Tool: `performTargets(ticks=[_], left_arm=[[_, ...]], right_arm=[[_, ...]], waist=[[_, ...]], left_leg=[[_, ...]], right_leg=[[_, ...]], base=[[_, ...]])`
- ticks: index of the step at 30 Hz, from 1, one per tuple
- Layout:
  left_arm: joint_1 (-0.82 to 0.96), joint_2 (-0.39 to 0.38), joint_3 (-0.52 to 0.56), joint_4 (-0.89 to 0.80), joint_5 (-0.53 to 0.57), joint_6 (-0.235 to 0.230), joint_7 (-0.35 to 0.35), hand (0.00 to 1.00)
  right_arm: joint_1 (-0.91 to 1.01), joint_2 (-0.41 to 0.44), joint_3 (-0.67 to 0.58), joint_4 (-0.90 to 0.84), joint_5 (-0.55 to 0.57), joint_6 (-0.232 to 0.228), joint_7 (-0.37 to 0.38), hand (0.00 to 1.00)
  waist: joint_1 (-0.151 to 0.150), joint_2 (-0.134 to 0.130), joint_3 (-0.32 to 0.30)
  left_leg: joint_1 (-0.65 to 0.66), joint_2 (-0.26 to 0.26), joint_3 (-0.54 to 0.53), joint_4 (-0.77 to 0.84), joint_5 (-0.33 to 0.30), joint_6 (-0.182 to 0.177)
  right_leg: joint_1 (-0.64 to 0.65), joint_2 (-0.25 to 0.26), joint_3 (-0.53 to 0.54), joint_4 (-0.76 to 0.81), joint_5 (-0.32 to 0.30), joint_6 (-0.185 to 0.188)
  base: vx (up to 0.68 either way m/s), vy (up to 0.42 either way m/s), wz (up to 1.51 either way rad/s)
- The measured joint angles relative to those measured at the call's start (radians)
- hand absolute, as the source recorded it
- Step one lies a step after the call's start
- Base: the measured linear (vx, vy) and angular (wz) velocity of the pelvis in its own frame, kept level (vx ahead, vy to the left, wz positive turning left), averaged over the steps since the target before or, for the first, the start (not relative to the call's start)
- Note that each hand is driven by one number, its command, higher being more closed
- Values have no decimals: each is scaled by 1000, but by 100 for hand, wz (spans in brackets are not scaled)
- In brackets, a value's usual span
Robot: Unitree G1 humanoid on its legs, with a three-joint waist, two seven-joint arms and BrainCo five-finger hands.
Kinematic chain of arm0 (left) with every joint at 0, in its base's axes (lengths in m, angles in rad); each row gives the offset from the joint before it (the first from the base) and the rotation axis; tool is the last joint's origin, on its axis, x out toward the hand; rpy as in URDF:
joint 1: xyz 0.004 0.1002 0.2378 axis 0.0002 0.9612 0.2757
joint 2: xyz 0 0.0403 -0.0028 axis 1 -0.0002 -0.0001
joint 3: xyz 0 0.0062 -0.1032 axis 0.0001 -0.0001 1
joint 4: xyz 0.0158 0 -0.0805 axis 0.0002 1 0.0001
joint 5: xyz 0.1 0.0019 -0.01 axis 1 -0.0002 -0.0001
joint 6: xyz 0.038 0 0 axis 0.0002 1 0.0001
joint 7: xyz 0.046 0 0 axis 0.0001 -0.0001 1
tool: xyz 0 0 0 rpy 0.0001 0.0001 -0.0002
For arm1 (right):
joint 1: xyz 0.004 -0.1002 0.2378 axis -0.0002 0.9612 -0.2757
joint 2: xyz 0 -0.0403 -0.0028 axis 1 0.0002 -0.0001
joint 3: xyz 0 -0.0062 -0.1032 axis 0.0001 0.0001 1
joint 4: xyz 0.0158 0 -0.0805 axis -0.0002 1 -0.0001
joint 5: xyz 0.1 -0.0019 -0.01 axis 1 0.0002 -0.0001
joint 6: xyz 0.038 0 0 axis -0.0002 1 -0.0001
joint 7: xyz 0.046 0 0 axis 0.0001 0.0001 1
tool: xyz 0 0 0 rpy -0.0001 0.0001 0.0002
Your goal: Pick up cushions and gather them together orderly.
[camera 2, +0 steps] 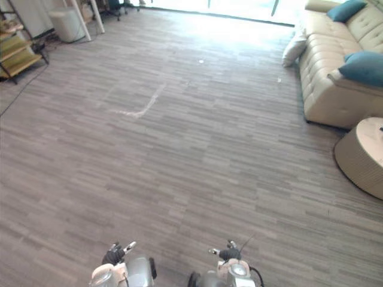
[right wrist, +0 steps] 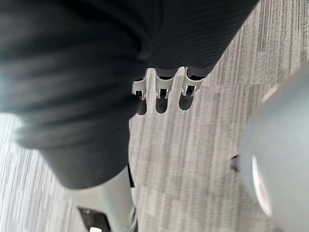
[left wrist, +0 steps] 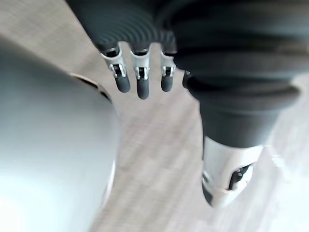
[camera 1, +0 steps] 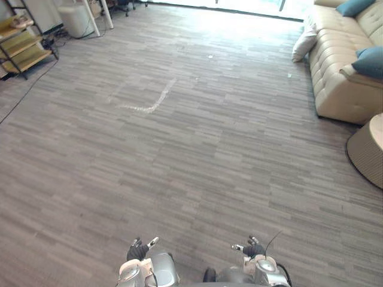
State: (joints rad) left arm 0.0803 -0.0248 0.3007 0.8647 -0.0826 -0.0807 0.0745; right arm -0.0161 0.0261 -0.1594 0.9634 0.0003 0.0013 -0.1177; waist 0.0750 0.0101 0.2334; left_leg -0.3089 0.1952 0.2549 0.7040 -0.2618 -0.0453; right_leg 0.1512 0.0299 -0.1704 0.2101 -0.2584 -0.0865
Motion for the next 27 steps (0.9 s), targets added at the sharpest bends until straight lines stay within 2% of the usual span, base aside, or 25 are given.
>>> performTargets(ticks=[1, 3, 4, 5, 6, 7, 8, 9, 10, 11, 13, 14, 15, 16, 17, 18, 20, 21, 22, 23, 24, 25, 26, 27], left_arm=[[0, -11, 16, -11, -4, -4, 0, 0], [0, -26, 26, -21, -23, -8, 2, 0], [1, -25, 25, -23, -40, -17, 2, 0], [1, -15, 23, -22, -43, -19, 0, 0], [3, 2, 22, -18, -41, -19, 0, 0], [1, 19, 21, -7, -43, -19, 1, 0], [-1, 28, 14, 0, -43, -17, 3, 0], [-7, 45, 0, 19, -43, -13, 7, 0], [-15, 58, -15, 41, -37, -2, 10, 0], [-23, 63, -21, 73, -35, 6, 11, 0], [-33, 58, -33, 81, -35, 7, 10, 0], [-32, 57, -43, 85, -34, 8, 10, 0], [-34, 57, -48, 91, -34, 8, 10, 0], [-35, 57, -53, 101, -24, 9, 9, 0], [-36, 55, -61, 110, -13, 10, 8, 0], [-37, 50, -69, 110, -6, 11, 8, 0], [-28, 42, -93, 108, 9, 6, 6, 0], [-22, 42, -94, 108, 17, 4, 5, 0], [-19, 41, -94, 110, 35, 7, 4, 0], [-17, 23, -95, 112, 43, 9, 1, 0], [-10, 8, -94, 114, 44, 9, 1, 0], [-7, -6, -84, 116, 44, 10, 0, 0], [-6, -15, -67, 113, 43, 12, -1, 0], [-3, -25, -42, 112, 43, 17, 0, 0]], right_arm=[[-1, 4, -1, 7, 0, 0, -3, 0], [-3, 5, 1, 41, -1, -1, -6, 0], [0, 6, 5, 53, -1, 1, -7, 0], [12, 21, 7, 55, -2, 4, -8, 0], [20, 39, 21, 58, -3, 5, -6, 0], [22, 40, 23, 56, -7, 4, -2, 0], [28, 43, 10, 53, -11, 3, -2, 0], [38, 39, 1, 40, -12, 1, -3, 0], [41, 32, -2, 33, -20, -8, -3, 0], [41, 27, -3, 24, -26, -21, -1, 0], [48, 24, -10, 0, -36, -27, 0, 0], [49, 23, -28, -18, -40, -36, 0, 0], [50, 21, -40, -35, -40, -39, 0, 0], [45, 13, -54, -46, -39, -42, 1, 0], [43, 5, -75, -44, -40, -40, 2, 0], [44, -3, -84, -43, -40, -40, 1, 0], [51, -17, -106, -37, -37, -37, 2, 0], [53, -20, -104, -38, -39, -38, 1, 0], [56, -24, -104, -38, -38, -37, 4, 0], [53, -30, -105, -44, -42, -37, 12, 0], [53, -37, -106, -50, -45, -36, 18, 0], [51, -55, -102, -53, -43, -35, 21, 0], [47, -66, -98, -51, -41, -33, 20, 0], [35, -77, -97, -41, -39, -25, 17, 0]], waist=[[13, -3, 0], [38, -6, -9], [55, -15, -13], [61, -29, -29], [64, -66, -52], [66, -91, -57], [65, -102, -55], [54, -115, -52], [35, -106, -45], [23, -101, -41], [18, -87, -47], [11, -79, -49], [2, -75, -48], [-17, -69, -44], [-30, -65, -42], [-36, -59, -39], [-42, -49, -33], [-45, -52, -35], [-54, -55, -39], [-65, -15, -55], [-66, 11, -67], [-66, 50, -65], [-63, 71, -58], [-62, 94, -41]], left_leg=[[-37, -41, -21, -137, 25, -3], [-65, -86, -39, -357, 101, -27], [-66, -88, -40, -360, 182, 1], [-63, -96, -31, -341, 221, 20], [-51, -110, -5, -334, 227, 41], [-14, -125, 26, -333, 196, 71], [26, -138, 42, -331, 168, 82], [91, -161, 50, -325, 124, 86], [151, -177, 44, -321, 83, 88], [253, -190, 37, -342, 35, 89], [346, -189, 30, -385, -5, 84], [392, -190, 19, -420, -24, 78], [426, -190, 9, -441, -37, 71], [478, -188, 1, -474, -40, 66], [540, -189, -7, -520, -45, 58], [584, -189, -17, -550, -52, 47], [681, -190, -35, -606, -81, 11], [709, -194, -52, -605, -94, -6], [737, -194, -85, -575, -102, -18], [716, -157, -117, -468, -101, -18], [667, -122, -135, -343, -96, -25], [580, -82, -158, -122, -44, -57], [500, -50, -176, 54, 47, -89], [396, 9, -165, 287, 53, -99]], right_leg=[[37, -14, 26, -23, -13, 12], [89, -32, 71, -74, -40, 45], [128, -48, 101, -98, -65, 55], [133, -57, 127, -87, -72, 50], [97, -90, 152, 4, -68, 54], [36, -121, 172, 163, -52, 82], [-21, -141, 190, 327, -13, 137], [-108, -163, 215, 567, 84, 223], [-164, -175, 210, 743, 134, 255], [-231, -191, 170, 892, 129, 240], [-325, -192, 106, 916, 98, 189], [-402, -195, 48, 874, 79, 167], [-448, -197, 8, 822, 67, 160], [-489, -197, -54, 697, 52, 155], [-504, -196, -114, 528, 61, 147], [-509, -187, -145, 413, 84, 131], [-523, -150, -173, 181, 168, 102], [-524, -145, -176, 169, 179, 79], [-525, -141, -145, 213, 253, -15], [-525, -128, -158, 290, 215, -24], [-508, -112, -171, 299, 172, -28], [-480, -80, -182, 306, 123, -29], [-448, -54, -172, 300, 91, -38], [-379, -4, -161, 267, 61, -47]], base=[[546, 154, -53], [723, 274, -79], [669, 300, -92], [729, 325, -92], [743, 316, -80], [726, 324, -72], [678, 328, -46], [637, 303, -14], [738, 318, 11], [595, 222, 19], [545, 144, 12], [503, 107, 16], [526, 78, 31], [568, 46, 48], [612, 28, 54], [658, -8, 54], [824, -80, 53], [803, -135, 55], [1004, -242, 49], [833, -231, 42], [972, -278, 18], [629, -171, -5], [770, -183, -28], [757, -158, -48]])
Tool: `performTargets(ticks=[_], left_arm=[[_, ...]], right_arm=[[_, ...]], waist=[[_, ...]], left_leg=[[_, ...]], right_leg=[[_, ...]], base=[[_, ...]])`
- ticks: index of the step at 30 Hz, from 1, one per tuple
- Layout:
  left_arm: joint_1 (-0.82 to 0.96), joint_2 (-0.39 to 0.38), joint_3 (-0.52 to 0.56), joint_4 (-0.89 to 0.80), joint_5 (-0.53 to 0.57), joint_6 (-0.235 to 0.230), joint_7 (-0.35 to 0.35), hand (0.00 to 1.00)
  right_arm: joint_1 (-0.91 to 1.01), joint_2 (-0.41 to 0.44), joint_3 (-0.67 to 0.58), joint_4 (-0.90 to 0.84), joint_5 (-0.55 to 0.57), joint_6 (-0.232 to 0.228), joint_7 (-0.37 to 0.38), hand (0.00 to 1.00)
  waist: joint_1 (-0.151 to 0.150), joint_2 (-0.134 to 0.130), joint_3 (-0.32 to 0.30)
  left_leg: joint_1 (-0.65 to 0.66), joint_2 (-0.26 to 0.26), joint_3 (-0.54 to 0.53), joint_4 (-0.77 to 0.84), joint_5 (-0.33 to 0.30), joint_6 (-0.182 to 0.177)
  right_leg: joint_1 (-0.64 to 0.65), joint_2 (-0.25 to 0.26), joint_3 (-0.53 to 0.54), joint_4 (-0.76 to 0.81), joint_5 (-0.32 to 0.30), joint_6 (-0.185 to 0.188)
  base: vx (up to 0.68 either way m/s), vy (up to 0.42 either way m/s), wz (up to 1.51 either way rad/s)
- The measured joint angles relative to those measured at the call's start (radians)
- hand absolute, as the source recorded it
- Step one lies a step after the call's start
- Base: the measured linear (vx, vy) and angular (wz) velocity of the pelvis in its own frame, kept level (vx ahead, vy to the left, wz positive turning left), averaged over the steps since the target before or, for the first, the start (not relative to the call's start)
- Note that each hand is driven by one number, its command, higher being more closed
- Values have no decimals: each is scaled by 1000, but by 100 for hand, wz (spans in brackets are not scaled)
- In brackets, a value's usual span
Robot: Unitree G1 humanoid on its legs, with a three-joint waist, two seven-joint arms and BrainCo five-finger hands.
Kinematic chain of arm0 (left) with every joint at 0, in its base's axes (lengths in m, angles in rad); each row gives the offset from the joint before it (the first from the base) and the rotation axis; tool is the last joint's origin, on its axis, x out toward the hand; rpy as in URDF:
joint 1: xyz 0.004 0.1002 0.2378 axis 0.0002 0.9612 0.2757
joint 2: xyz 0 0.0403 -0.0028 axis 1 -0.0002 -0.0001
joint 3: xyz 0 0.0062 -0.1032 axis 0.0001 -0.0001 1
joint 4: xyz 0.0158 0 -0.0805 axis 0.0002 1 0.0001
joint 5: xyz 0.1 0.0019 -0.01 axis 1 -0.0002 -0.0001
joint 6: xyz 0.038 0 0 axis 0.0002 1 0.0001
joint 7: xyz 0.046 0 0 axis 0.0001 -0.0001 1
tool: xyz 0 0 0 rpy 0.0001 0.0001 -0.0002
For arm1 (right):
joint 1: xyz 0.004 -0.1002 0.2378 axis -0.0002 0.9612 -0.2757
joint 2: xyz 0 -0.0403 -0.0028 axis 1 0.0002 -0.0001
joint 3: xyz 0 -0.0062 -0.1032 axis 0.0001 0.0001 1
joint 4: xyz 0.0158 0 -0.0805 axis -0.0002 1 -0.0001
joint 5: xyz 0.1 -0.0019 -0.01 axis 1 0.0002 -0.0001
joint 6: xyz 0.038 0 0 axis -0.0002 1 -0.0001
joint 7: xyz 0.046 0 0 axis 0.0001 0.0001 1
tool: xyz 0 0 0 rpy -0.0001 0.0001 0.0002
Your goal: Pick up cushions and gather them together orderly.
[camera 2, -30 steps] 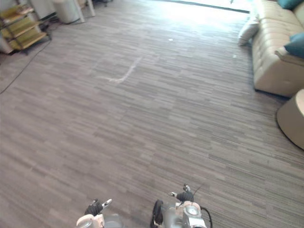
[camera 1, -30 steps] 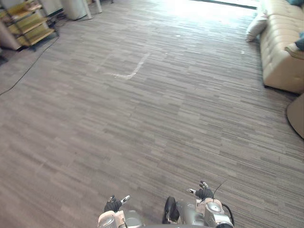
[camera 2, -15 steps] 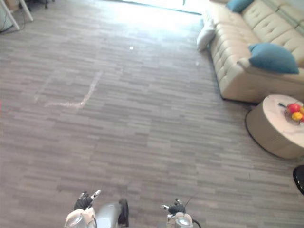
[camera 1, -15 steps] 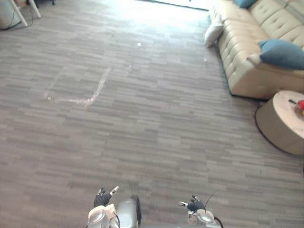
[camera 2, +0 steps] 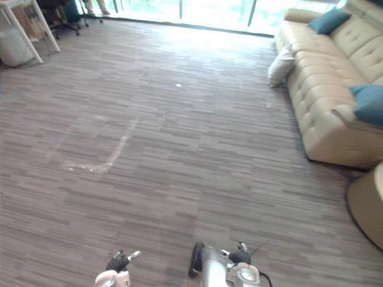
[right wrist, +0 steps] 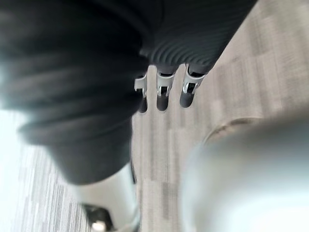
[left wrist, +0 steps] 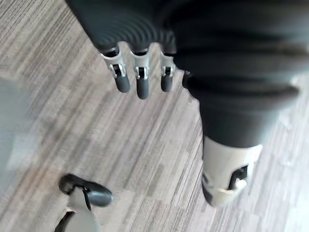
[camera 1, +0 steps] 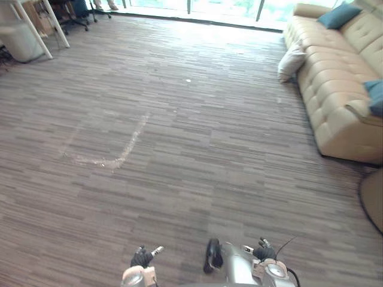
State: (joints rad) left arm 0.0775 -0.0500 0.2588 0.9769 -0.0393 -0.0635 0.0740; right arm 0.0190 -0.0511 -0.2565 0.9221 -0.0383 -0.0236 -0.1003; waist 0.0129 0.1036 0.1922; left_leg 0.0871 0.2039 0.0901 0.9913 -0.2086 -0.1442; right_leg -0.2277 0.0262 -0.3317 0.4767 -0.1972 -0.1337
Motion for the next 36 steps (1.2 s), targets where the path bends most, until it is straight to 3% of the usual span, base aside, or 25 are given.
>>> performTargets(ticks=[1, 2, 3, 5, 6, 8, 10, 11, 12, 14, 15, 16, 17, 18, 21, 24, 27, 28, 29, 30, 31, 32, 33, 34, 36], left_arm=[[-2, 0, 18, -18, -1, 3, 1, 0], [-2, 7, 21, -32, -3, 3, 0, 0], [1, 27, 21, -45, -5, 2, 1, 0], [2, 35, 24, -77, -25, -12, 0, 0], [2, 28, 32, -95, -34, -19, -1, 0], [1, 16, 38, -110, -49, -24, 1, 0], [6, 5, 37, -120, -64, -34, 2, 0], [8, 10, 36, -125, -75, -39, -1, 0], [14, 23, 35, -130, -79, -39, -2, 0], [11, 49, 35, -120, -79, -37, 1, 0], [11, 65, 24, -110, -79, -36, 2, 0], [-1, 82, 8, -95, -78, -33, 7, 0], [-13, 96, -4, -64, -78, -16, 11, 0], [-16, 98, -9, -47, -75, -10, 12, 0], [-20, 91, -23, -31, -60, -10, 12, 0], [-27, 95, -34, 14, -55, -9, 10, 0], [-21, 90, -62, 19, -25, -9, 8, 0], [-11, 84, -60, 19, -15, -10, 8, 0], [-9, 72, -60, 19, -5, -10, 7, 0], [3, 44, -60, 23, 0, -10, 6, 0], [1, 33, -48, 23, 0, -11, 6, 0], [-8, 20, -26, 21, -4, -9, 5, 0], [-6, 10, -7, 15, -3, -9, 5, 0], [-3, 5, 9, 8, -4, -9, 5, 0], [-5, 21, 28, -27, -3, -9, 0, 0]], right_arm=[[-8, 4, 2, 12, 8, 9, -2, 0], [-7, 12, 6, 22, 22, 12, -2, 0], [-7, 20, 33, 41, 41, 16, -2, 0], [-3, 43, 50, 45, 56, 16, -5, 0], [-10, 50, 63, 45, 60, 16, -9, 0], [-12, 61, 63, 48, 60, 16, -14, 0], [-11, 68, 74, 60, 60, 16, -22, 0], [-6, 80, 74, 63, 60, 17, -24, 0], [1, 98, 74, 67, 60, 18, -26, 0], [15, 121, 101, 77, 59, 17, -22, 0], [18, 121, 101, 75, 58, 15, -20, 0], [19, 112, 88, 73, 58, 10, -20, 0], [20, 112, 72, 69, 58, 4, -19, 0], [22, 111, 67, 57, 58, 1, -19, 0], [27, 110, 62, 20, 54, -18, -14, 0], [1, 95, 27, 2, 38, -21, -7, 0], [4, 57, 21, 16, 37, -13, -7, 0], [16, 48, 12, 18, 47, -7, -3, 0], [14, 45, 13, 14, 44, -6, -3, 0], [7, 29, 15, 6, 36, -6, -1, 0], [-1, 17, 11, 6, 36, -3, 2, 0], [-4, 3, 14, 4, 37, 3, 3, 0], [-6, -3, 20, 5, 37, 5, 1, 0], [-11, -8, 26, 11, 38, 9, 0, 0], [-13, 15, 31, 26, 39, 13, 0, 0]], waist=[[6, -3, 17], [15, -22, 26], [28, -56, 32], [48, -87, 20], [57, -94, 25], [69, -88, 32], [89, -79, 26], [104, -96, 15], [107, -118, -12], [114, -173, -30], [113, -188, -32], [99, -201, -28], [91, -199, -22], [85, -195, -20], [69, -176, -17], [35, -162, -4], [17, -150, 0], [9, -145, 2], [-3, -127, -5], [-7, -84, -18], [-5, -58, -18], [-3, -26, -10], [0, -18, -1], [8, -5, 8], [24, -32, 30]], left_leg=[[-61, 40, 34, 125, -20, 18], [-99, 49, 50, 159, -40, 25], [-175, 40, 70, 140, -66, 45], [-303, 13, 95, -3, -97, 77], [-384, -15, 85, -154, -98, 84], [-443, -59, 75, -378, -63, 87], [-479, -87, 65, -599, 9, 84], [-484, -94, 65, -567, 91, 110], [-489, -103, 90, -537, 106, 114], [-435, -111, 143, -489, 90, 159], [-399, -121, 164, -490, 57, 160], [-342, -144, 169, -492, 9, 166], [-271, -162, 171, -497, -29, 170], [-211, -168, 173, -510, -53, 175], [-3, -170, 169, -643, -110, 179], [153, -165, 160, -771, -121, 162], [287, -174, 111, -862, -121, 162], [327, -177, 72, -868, -121, 162], [337, -161, 40, -849, -120, 162], [302, -123, 15, -745, -116, 155], [236, -98, -4, -590, -95, 124], [110, -63, -33, -302, 32, 61], [37, -35, -42, -147, 132, 18], [-41, 11, -19, 25, 115, 18], [-142, 43, 40, 158, 36, 39]], right_leg=[[88, 28, 18, -37, -22, -8], [153, 35, 33, -72, -31, -9], [240, 37, 62, -137, -34, -13], [337, 37, 109, -240, -33, -11], [396, 37, 138, -293, -37, -5], [462, 26, 178, -336, -55, 23], [521, 15, 226, -369, -119, 66], [547, -6, 255, -365, -158, 76], [550, -28, 277, -348, -177, 72], [470, -78, 320, -65, -169, 104], [395, -100, 330, 115, -125, 164], [298, -132, 343, 357, -12, 241], [225, -165, 329, 542, 24, 259], [194, -184, 304, 625, 23, 257], [30, -209, 175, 646, -12, 205], [-113, -183, 44, 302, -25, 187], [-129, -120, 44, -127, 107, 155], [-127, -106, 84, -121, 197, 89], [-131, -105, 90, -70, 219, 66], [-137, -94, 58, 8, 142, 56], [-123, -86, 40, 35, 86, 53], [-78, -63, 39, 39, 30, 47], [-36, -40, 48, 17, 8, 40], [44, -5, 54, -25, -12, 27], [196, 12, 72, -107, -38, 21]], base=[[743, -150, -53], [699, -146, -56], [641, -141, -56], [680, -104, -66], [625, 1, -64], [601, 98, -66], [558, 229, -88], [783, 365, -85], [903, 361, -79], [778, 269, -66], [690, 281, -37], [800, 311, -16], [646, 234, 0], [648, 185, 10], [596, 101, 6], [619, 21, 17], [826, -94, 57], [805, -164, 79], [790, -190, 68], [754, -212, 47], [879, -247, 34], [726, -193, 8], [727, -137, -14], [727, -97, -33], [693, -102, -27]])
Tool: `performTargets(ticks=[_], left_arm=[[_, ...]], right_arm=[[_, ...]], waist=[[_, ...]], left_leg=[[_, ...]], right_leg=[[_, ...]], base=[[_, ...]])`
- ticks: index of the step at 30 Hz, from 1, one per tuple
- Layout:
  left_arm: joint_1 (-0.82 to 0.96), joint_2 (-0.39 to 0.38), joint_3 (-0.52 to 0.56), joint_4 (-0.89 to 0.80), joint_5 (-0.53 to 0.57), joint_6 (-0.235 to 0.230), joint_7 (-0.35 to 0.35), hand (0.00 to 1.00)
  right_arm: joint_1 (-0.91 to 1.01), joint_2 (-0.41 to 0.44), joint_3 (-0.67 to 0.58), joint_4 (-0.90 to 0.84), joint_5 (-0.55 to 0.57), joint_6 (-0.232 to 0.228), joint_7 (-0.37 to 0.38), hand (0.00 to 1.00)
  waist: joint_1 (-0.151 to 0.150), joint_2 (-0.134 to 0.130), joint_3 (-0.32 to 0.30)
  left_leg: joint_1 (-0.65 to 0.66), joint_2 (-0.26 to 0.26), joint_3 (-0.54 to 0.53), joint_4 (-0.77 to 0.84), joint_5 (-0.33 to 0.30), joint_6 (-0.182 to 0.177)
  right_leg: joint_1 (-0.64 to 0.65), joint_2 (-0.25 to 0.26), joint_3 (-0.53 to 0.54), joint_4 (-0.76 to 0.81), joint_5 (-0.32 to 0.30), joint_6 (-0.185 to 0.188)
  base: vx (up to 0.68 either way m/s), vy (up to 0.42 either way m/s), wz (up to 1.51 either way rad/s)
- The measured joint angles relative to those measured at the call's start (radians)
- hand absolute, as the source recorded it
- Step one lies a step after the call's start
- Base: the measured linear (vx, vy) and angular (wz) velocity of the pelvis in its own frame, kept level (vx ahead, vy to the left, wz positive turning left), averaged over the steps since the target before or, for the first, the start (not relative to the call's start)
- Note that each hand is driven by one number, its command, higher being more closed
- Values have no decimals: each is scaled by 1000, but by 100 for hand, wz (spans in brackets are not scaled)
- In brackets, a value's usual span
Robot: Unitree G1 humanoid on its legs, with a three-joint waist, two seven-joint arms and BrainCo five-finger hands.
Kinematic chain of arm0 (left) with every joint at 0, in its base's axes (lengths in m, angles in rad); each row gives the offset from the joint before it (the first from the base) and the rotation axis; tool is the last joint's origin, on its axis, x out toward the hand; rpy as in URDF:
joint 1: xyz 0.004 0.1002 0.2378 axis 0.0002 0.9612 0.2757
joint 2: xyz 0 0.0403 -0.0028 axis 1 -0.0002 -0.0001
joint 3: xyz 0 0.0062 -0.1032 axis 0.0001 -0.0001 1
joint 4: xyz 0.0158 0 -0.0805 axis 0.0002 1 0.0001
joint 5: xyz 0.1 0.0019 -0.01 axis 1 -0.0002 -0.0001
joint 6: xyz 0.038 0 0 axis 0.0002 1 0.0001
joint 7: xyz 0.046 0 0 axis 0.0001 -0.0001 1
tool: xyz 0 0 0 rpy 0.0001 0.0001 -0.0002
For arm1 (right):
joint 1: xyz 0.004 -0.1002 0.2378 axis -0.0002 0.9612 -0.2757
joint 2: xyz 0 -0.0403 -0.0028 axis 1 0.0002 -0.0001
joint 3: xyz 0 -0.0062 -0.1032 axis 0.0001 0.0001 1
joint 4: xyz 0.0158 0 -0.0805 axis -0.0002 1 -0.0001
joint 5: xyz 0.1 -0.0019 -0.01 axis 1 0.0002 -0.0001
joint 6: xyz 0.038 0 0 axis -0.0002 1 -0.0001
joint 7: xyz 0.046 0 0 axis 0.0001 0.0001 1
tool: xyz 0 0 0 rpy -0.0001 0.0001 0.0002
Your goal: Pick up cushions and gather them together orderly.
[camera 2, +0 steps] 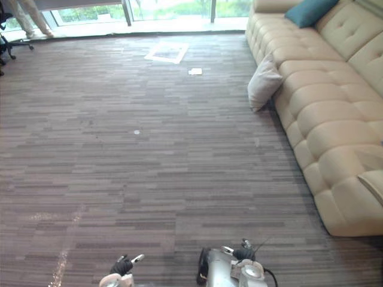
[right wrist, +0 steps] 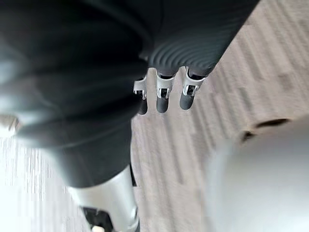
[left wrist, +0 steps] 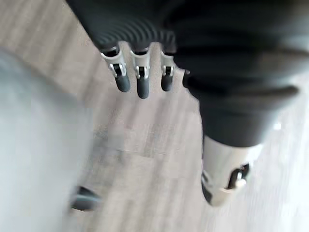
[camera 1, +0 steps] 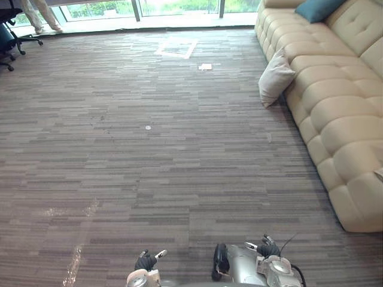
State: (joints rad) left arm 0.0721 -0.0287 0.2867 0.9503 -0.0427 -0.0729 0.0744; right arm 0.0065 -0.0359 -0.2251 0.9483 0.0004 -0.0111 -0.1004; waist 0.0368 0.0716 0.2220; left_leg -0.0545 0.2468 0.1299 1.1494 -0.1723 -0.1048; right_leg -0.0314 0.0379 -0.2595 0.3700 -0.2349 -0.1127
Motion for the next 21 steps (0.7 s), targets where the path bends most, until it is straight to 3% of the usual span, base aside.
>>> performTargets(ticks=[2, 3, 5, 7, 8, 9, 11, 12, 13, 14, 15, 16, 17, 18, 19, 21], left_arm=[[0, 17, -1, -36, -17, -5, -1, 0], [0, 16, 0, -49, -28, -8, -1, 0], [0, 5, 8, -79, -43, -12, 0, 0], [1, -5, 9, -88, -53, -21, 1, 0], [6, -7, 8, -93, -58, -27, 1, 0], [5, -2, 8, -95, -66, -29, -2, 0], [5, 15, -2, -93, -63, -24, 0, 0], [7, 29, -11, -86, -57, -24, 1, 0], [-1, 49, -24, -66, -57, -23, 2, 0], [-9, 63, -40, -50, -55, -21, 4, 0], [-23, 80, -60, -24, -53, -14, 9, 0], [-22, 81, -66, -11, -48, -2, 11, 0], [-21, 78, -71, -4, -44, -1, 12, 0], [-17, 73, -73, 1, -38, 0, 12, 0], [-16, 72, -78, 9, -38, 1, 12, 0], [-20, 84, -84, 42, -37, 2, 10, 0]], right_arm=[[-4, 23, 25, 25, 2, 5, 0, 0], [-6, 27, 31, 33, 2, 7, 0, 0], [-10, 42, 36, 34, 7, 9, -2, 0], [-11, 41, 43, 40, 11, 6, -6, 0], [-17, 40, 57, 56, 11, 5, -10, 0], [-16, 48, 66, 61, 11, 6, -14, 0], [4, 72, 70, 56, 10, 8, -22, 0], [18, 79, 67, 53, 10, 4, -23, 0], [21, 88, 46, 55, 10, 2, -23, 0], [18, 93, 33, 55, 10, 1, -23, 0], [16, 91, 31, 60, 9, -3, -23, 0], [19, 85, 37, 57, 4, -7, -19, 0], [22, 79, 39, 48, -1, -11, -18, 0], [22, 73, 37, 40, -1, -19, -17, 0], [24, 71, 34, 23, -1, -21, -17, 0], [10, 65, 19, 11, -1, -32, -16, 0]], waist=[[20, -51, -1], [27, -57, 1], [52, -52, 6], [76, -48, 1], [85, -41, -5], [88, -50, -4], [78, -93, -35], [78, -120, -49], [73, -142, -45], [71, -153, -41], [61, -164, -41], [53, -154, -33], [52, -146, -33], [51, -134, -38], [46, -129, -38], [14, -129, -33]], left_leg=[[-161, -3, 77, -75, -67, 30], [-204, -11, 104, -152, -84, 44], [-287, -45, 173, -480, -77, 67], [-323, -93, 177, -766, 7, 51], [-344, -96, 172, -834, 28, 56], [-348, -103, 161, -799, 113, 92], [-337, -139, 177, -779, 154, 124], [-310, -162, 191, -777, 159, 159], [-264, -194, 189, -765, 111, 179], [-228, -212, 191, -759, 84, 177], [-157, -234, 187, -756, 39, 176], [-77, -246, 181, -765, -3, 172], [-27, -247, 179, -779, -26, 167], [58, -247, 179, -827, -56, 159], [110, -247, 176, -871, -72, 143], [223, -245, 163, -946, -77, 138]], right_leg=[[156, -2, 23, -141, 1, 2], [198, -3, 33, -172, 3, 5], [299, -16, 60, -249, -7, 23], [359, -34, 103, -305, -44, 61], [393, -36, 128, -328, -82, 83], [417, -49, 146, -329, -103, 82], [391, -97, 182, -234, -92, 61], [343, -131, 202, -94, -61, 98], [280, -162, 226, 109, -4, 169], [237, -174, 248, 245, 62, 219], [160, -189, 278, 486, 150, 310], [94, -208, 260, 650, 163, 309], [49, -222, 233, 718, 151, 291], [-36, -236, 181, 766, 114, 230], [-99, -239, 137, 754, 85, 195], [-223, -229, 28, 602, 13, 172]], base=[[609, -120, -23], [629, -69, -43], [715, 49, -57], [705, 192, -79], [556, 223, -88], [597, 268, -65], [749, 317, -24], [757, 319, -2], [888, 386, 6], [678, 281, 32], [762, 297, 31], [600, 214, 21], [571, 183, -5], [529, 141, -16], [511, 120, -12], [576, 55, 17]])
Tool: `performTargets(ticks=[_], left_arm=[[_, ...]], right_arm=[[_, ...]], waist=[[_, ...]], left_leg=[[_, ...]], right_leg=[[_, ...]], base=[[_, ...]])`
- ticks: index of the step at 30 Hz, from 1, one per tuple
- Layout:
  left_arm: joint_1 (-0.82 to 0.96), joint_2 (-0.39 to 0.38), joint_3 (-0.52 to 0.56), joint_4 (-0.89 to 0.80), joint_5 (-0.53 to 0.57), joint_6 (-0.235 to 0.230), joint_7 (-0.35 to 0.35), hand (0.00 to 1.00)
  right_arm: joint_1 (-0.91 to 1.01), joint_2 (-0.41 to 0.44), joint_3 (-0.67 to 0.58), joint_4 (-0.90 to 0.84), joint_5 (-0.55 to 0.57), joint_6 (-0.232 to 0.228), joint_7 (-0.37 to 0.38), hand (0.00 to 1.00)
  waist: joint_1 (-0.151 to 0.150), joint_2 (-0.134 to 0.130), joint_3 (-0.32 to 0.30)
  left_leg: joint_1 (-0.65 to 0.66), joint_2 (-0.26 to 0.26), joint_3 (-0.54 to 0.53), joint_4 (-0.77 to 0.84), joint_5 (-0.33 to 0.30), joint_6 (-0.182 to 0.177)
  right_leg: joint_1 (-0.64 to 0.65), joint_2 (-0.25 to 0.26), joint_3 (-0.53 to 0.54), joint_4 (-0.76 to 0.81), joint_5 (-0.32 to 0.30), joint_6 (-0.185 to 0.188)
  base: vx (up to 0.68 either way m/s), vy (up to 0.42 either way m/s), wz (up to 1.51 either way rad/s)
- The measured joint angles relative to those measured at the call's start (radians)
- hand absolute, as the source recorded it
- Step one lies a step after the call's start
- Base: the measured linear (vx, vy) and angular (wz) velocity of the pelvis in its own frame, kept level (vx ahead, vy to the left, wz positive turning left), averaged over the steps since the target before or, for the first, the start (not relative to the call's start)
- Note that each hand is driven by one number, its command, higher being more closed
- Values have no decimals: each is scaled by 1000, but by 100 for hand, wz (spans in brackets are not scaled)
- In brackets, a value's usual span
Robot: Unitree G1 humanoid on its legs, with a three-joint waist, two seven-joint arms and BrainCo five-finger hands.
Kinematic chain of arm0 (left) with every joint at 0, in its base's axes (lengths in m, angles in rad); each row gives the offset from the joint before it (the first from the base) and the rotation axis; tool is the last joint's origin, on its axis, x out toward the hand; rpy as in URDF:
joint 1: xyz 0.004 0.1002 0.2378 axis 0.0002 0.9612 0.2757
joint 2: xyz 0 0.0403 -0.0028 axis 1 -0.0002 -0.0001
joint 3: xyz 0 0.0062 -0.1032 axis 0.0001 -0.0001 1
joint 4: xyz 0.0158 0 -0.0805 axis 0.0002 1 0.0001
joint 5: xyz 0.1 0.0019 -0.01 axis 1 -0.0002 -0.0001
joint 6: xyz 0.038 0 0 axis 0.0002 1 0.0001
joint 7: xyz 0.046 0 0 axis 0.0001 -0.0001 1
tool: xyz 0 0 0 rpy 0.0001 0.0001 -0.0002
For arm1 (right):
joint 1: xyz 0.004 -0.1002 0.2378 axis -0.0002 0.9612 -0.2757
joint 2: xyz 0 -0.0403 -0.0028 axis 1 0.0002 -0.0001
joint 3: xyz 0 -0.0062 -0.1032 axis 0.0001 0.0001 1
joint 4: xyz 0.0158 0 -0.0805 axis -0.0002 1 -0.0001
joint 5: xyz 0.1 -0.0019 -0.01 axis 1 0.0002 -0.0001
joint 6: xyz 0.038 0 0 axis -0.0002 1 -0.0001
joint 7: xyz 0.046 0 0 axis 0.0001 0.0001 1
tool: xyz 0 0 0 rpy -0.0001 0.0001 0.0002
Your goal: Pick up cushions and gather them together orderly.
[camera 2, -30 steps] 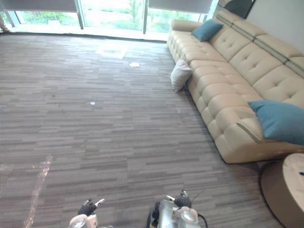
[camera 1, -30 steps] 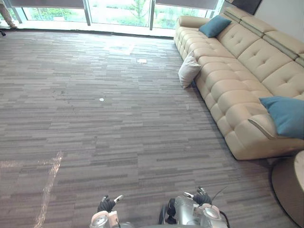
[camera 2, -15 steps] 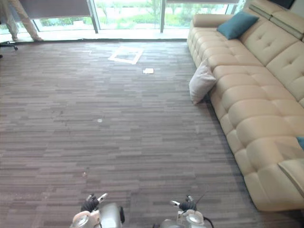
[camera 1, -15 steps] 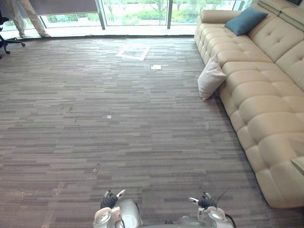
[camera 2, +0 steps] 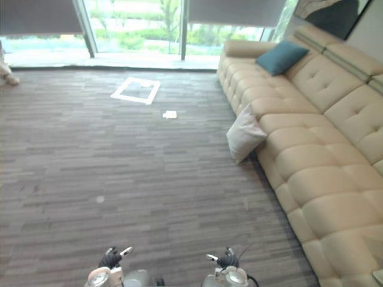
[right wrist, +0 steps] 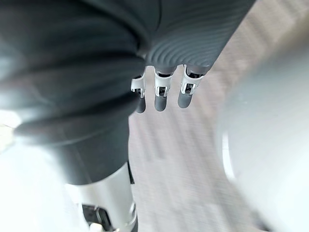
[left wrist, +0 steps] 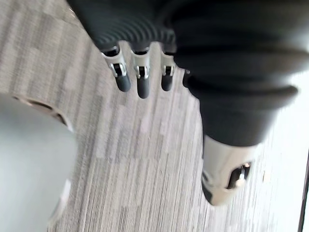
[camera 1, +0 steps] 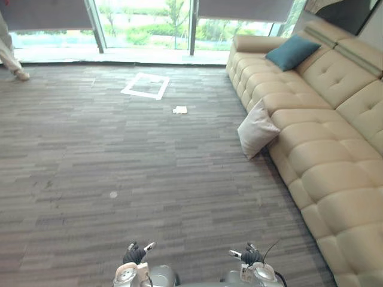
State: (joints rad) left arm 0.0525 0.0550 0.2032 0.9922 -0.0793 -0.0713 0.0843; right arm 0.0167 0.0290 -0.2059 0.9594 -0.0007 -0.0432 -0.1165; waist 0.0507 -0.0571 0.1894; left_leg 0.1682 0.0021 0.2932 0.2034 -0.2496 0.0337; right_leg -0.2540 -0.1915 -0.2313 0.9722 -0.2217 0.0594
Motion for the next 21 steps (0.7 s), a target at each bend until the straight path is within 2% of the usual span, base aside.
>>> performTargets(ticks=[2, 4, 5, 6, 7, 8, 9, 10, 11, 12, 13, 14, 16, 17, 18, 20, 21], left_arm=[[-2, 1, -6, 19, 1, 2, -1, 0], [0, -5, -11, 20, 13, 3, -1, 0], [10, -8, -12, 19, 22, 3, -2, 0], [22, -8, -12, 17, 23, 3, -3, 0], [30, -11, -9, 15, 38, 3, -3, 0], [29, -27, 0, 13, 39, 4, -2, 0], [30, -47, 3, 5, 40, 7, -4, 0], [30, -57, 12, -3, 40, 8, -4, 0], [34, -90, 46, -19, 38, 9, -5, 0], [33, -98, 56, -28, 38, 10, -6, 0], [32, -89, 55, -45, 38, 11, -9, 0], [33, -73, 52, -59, 37, 11, -10, 0], [32, -55, 52, -86, 36, 8, -9, 0], [31, -55, 53, -99, 35, 7, -9, 0], [18, -58, 53, -109, 34, -3, -10, 0], [16, -64, 57, -111, 34, -7, -10, 0], [15, -69, 58, -115, 30, -12, -8, 0]], right_arm=[[4, -15, -31, 1, 0, 0, 0, 0], [13, -29, -63, 0, 8, 5, 2, 0], [11, -35, -65, -3, 7, 5, 0, 0], [14, -37, -64, -3, 5, 5, 0, 0], [20, -34, -63, -5, 3, 5, 1, 0], [17, -44, -65, -7, 1, 5, 4, 0], [18, -53, -65, -9, 1, 7, 5, 0], [18, -57, -64, -14, 1, 7, 5, 0], [18, -71, -54, -28, 1, 17, 5, 0], [14, -74, -54, -28, 1, 20, 4, 0], [11, -70, -55, -24, 2, 26, -2, 0], [11, -60, -50, -10, 3, 30, -3, 0], [16, -45, -25, 1, 13, 37, -4, 0], [16, -39, -26, 1, 22, 37, -4, 0], [15, -32, -27, 0, 23, 38, -8, 0], [10, -30, -27, -1, 23, 39, -12, 0], [8, -27, -24, 1, 23, 38, -13, 0]], waist=[[-17, 4, 2], [-34, 13, 8], [-47, 16, 10], [-50, 13, 8], [-51, 13, 4], [-51, 29, -6], [-50, 65, -16], [-51, 91, -14], [-37, 131, -7], [-36, 144, 0], [-35, 135, 19], [-31, 118, 26], [-19, 71, 24], [-12, 68, 23], [9, 53, 33], [16, 57, 34], [19, 57, 34]], left_leg=[[81, 1, -5, -57, -16, -15], [160, 2, -31, -112, -40, -43], [205, 3, -50, -126, -64, -64], [231, -1, -65, -125, -78, -73], [259, 2, -100, -91, -91, -85], [234, 32, -116, 5, -91, -86], [132, 86, -143, 244, -81, -101], [66, 124, -156, 393, -49, -126], [-62, 197, -174, 677, 41, -157], [-105, 231, -164, 785, 41, -161], [-167, 267, -150, 903, 25, -159], [-217, 270, -133, 936, 12, -157], [-337, 265, -90, 867, -18, -123], [-369, 263, -77, 815, -28, -108], [-427, 238, -55, 617, -42, -96], [-464, 207, -78, 493, -36, -89], [-497, 157, -132, 361, -6, -104]], right_leg=[[-48, 29, -58, -258, 7, -8], [-80, 74, -69, -562, 104, -31], [-84, 90, -65, -631, 144, -50], [-84, 92, -60, -628, 154, -69], [-91, 98, -21, -564, 238, -146], [-90, 105, -32, -505, 196, -146], [-56, 127, -57, -510, 147, -150], [-32, 152, -64, -523, 126, -156], [21, 210, -61, -546, 86, -171], [61, 234, -59, -561, 66, -181], [146, 258, -47, -590, 42, -195], [222, 262, -27, -628, 29, -199], [326, 261, 10, -722, 28, -197], [353, 261, 24, -748, 31, -191], [414, 254, 59, -787, 23, -168], [450, 245, 87, -804, 7, -149], [478, 231, 123, -806, -22, -139]], base=[[593, -15, 35], [682, -79, 57], [732, -131, 63], [951, -232, 60], [793, -236, 47], [911, -318, 50], [558, -233, 35], [843, -294, 5], [713, -204, -25], [840, -205, -48], [531, -108, -44], [617, -137, -38], [554, -144, -42], [623, -92, -78], [515, -17, -71], [497, 94, -61], [550, 248, -78]])
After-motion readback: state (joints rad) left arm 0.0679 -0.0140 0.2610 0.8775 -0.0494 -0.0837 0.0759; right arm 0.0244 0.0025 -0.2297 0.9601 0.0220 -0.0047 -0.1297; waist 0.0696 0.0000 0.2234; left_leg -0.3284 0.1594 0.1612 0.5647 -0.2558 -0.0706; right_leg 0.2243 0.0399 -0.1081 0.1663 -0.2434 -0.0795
